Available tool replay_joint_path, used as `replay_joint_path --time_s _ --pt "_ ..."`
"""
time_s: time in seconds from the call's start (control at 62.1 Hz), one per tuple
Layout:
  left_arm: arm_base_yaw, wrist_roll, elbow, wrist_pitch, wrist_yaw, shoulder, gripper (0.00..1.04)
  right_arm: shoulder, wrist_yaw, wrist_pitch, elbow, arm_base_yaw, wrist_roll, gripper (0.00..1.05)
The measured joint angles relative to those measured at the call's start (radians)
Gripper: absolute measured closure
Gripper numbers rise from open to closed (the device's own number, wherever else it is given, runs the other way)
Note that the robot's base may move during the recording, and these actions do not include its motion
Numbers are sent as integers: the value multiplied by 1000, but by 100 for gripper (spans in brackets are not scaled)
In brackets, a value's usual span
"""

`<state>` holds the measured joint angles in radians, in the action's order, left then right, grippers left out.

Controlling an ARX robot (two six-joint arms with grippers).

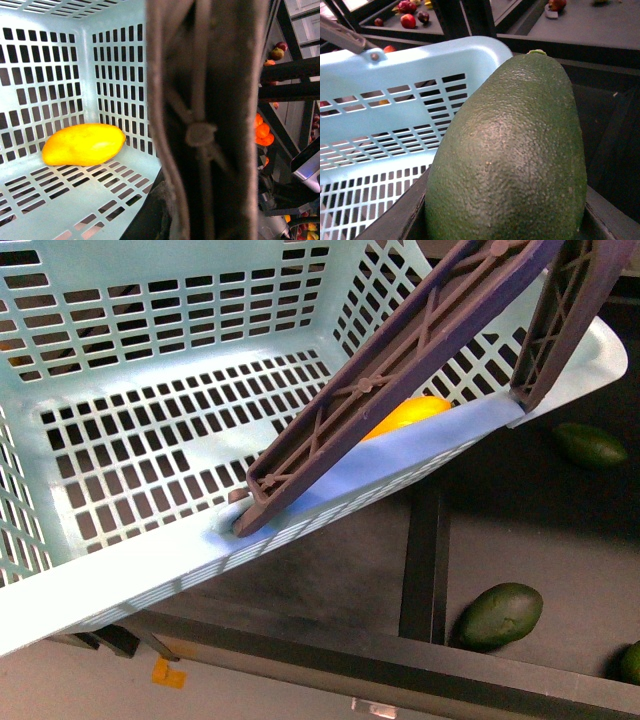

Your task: Pick mango and avocado into basket

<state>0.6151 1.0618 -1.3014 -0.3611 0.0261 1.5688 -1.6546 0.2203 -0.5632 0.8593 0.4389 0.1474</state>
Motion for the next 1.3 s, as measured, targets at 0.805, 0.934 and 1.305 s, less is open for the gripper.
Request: replay_joint_path --time_s 0.805,0.934,1.305 --pt "0 2 0 0 -4 0 101 -40 6 32 21 77 2 9" --pt "0 0 0 0 2 0 101 -15 -25 61 22 69 3 9" --pt "0 1 0 0 -4 0 101 310 -237 226 -127 -138 13 9"
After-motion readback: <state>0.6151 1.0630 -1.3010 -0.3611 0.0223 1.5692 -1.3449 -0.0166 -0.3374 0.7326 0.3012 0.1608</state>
